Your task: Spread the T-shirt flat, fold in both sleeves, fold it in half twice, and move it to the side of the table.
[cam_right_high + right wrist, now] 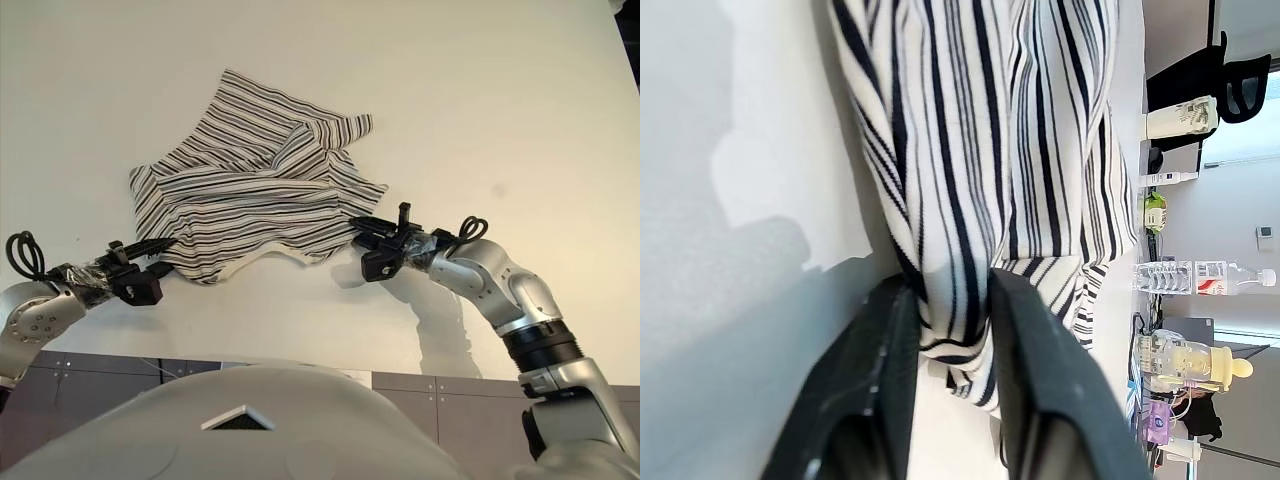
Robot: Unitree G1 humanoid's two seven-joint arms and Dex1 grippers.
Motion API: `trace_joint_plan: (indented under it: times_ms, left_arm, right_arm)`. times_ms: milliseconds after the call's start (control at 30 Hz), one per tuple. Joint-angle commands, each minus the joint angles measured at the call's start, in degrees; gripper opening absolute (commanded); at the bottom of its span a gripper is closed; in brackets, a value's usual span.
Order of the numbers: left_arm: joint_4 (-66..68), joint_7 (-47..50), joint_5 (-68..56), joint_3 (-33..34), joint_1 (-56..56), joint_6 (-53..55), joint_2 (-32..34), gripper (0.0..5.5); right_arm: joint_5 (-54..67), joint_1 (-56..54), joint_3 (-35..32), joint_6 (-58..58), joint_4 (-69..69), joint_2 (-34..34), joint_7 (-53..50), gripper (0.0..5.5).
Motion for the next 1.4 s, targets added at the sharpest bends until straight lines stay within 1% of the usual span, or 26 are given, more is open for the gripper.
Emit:
trace_joint_plan:
  times_ms: [33, 67, 100, 167, 200, 267, 300, 367, 433, 467, 500, 533, 567, 600, 633, 700, 733, 800, 900, 1000, 1100, 1167, 1267, 1333, 1367, 1400]
  left_arm:
    - [2.93, -2.71, 1.61, -3.0, -1.07, 0.81, -0.15, 0.98]
    - [3.28, -3.0, 1.16, -3.39, -1.85, 1.1, -0.53, 0.76]
    - [3.91, -3.15, 0.79, -3.73, -2.5, 1.25, -0.81, 0.58]
    - [4.85, -3.68, -1.17, -3.8, -3.15, 2.12, -1.26, 0.23]
    - [5.03, -4.15, -2.43, -3.6, -3.22, 2.53, -1.35, 0.13]
    - [2.66, -6.12, -7.44, -1.04, -2.42, 5.51, -0.81, 0.11]
    - [0.36, -7.74, -12.01, 0.94, -2.73, 8.02, -0.48, 0.11]
    - [-5.98, -11.52, -23.04, 5.27, -4.88, 15.57, 0.08, 0.11]
    - [-13.43, -16.74, -35.71, 8.24, -5.57, 23.45, 1.75, 0.11]
    - [-17.33, -19.19, -41.35, 9.88, -3.6, 26.19, 2.97, 0.11]
    - [-20.18, -21.77, -46.8, 12.57, -1.67, 28.36, 4.22, 0.11]
    - [-21.61, -23.94, -51.97, 16.84, -0.61, 30.26, 4.99, 0.11]
    - [-22.21, -25.35, -56.39, 20.84, -0.88, 32.28, 5.36, 0.11]
    - [-22.39, -24.89, -63.18, 25.49, -4.93, 35.28, 5.79, 0.11]
    - [-22.51, -23.96, -68.7, 28.71, -9.03, 37.59, 6.05, 0.11]
    - [-23.07, -21.36, -78.48, 32.47, -17.61, 40.4, 6.85, 0.11]
    - [-23.48, -20.41, -81.47, 33.49, -20.14, 41.23, 7.04, 0.11]
    - [-25.49, -16.84, -90.38, 36.86, -26.07, 43.04, 7.28, 0.11]
    - [-26.85, -12.02, -100.69, 40.85, -33.19, 45.89, 7.76, 0.11]
    - [-26.62, -6.28, -110.27, 42.93, -41.25, 48.27, 8.35, 0.11]
    - [-27.22, -2.54, -116.27, 45.78, -43.79, 51.09, 8.63, 0.11]
    - [-30.98, 1.35, -119.04, 50.98, -39.85, 53.54, 7.07, 0.11]
    - [-38.75, 5.8, -119.56, 59.32, -29.65, 55.64, 0.66, 0.11]
    - [-44.01, 4.71, -117.86, 60.4, -21.62, 57.11, -3.96, 0.11]
    - [-46.07, 3.97, -117.11, 59.28, -18.15, 57.63, -5.96, 0.11]
    - [-47.73, 1.65, -113.42, 56.98, -14.4, 58.56, -7.46, 0.11]
  right_arm:
    - [-2.09, 1.15, 1.76, 1.62, 2.45, 2.11, -0.34, 0.41]
    - [-1.79, 1.22, 1.52, 1.54, 2.3, 2.3, -0.97, 0.19]
    - [-1.18, 1.34, 1.17, 1.41, 1.97, 2.47, -1.37, 0.1]
    - [2.2, 1.47, -0.24, 1.07, 0.86, 3.08, -1.7, 0.1]
    - [4.38, 1.58, -1.01, 1.08, 0.39, 3.4, -1.51, 0.1]
    - [14.1, 2.12, -2.99, 3.07, -1.12, 4.01, 2.1, 0.1]
    - [21.9, 3.07, -4.32, 6.54, -3.77, 3.61, 5.86, 0.1]
    - [40.12, 3.65, -9.07, 16.79, -11.44, 2.55, 12.41, 0.1]
    - [57.58, 3.98, -14.14, 24.93, -20.2, -1.4, 18.7, 0.1]
    - [64.72, 3.82, -16.23, 28.15, -23.66, -3.79, 22.52, 0.1]
    - [71.91, 5.04, -18.94, 31.12, -27.77, -6.92, 26.26, 0.1]
    - [79.17, 4.82, -22.5, 34.54, -30.68, -9.35, 28.77, 0.1]
    - [84.99, 3.42, -25.65, 37.59, -32.46, -10.92, 29.86, 0.1]
    - [92.71, -2.09, -29.63, 40.82, -32.72, -11.53, 27.73, 0.1]
    - [98.72, -7.25, -32.66, 43.11, -32.37, -11.61, 25.44, 0.1]
    - [106.47, -15.36, -37.05, 45.0, -31.44, -11.8, 21.79, 0.1]
    - [108.23, -17.2, -38.4, 45.55, -31.28, -11.88, 21.09, 0.1]
    - [113.5, -20.58, -43.57, 46.49, -31.58, -12.12, 18.8, 0.1]
    - [119.04, -24.53, -49.39, 48.46, -32.13, -12.08, 15.47, 0.1]
    - [122.7, -28.53, -53.75, 49.69, -32.97, -11.65, 11.96, 0.1]
    - [126.81, -29.34, -58.59, 51.12, -34.78, -11.61, 8.15, 0.1]
    - [128.58, -25.54, -62.56, 52.35, -38.55, -10.42, 3.71, 0.1]
    - [128.81, -17.8, -65.58, 53.5, -44.07, -6.31, -1.37, 0.1]
    - [127.23, -12.77, -64.62, 54.57, -46.65, -3.91, -1.23, 0.1]
    - [127.11, -11.05, -64.19, 55.09, -47.12, -3.24, -0.94, 0.1]
    - [124.99, -9.25, -62.35, 56.14, -47.28, -3.06, 0.65, 0.1]
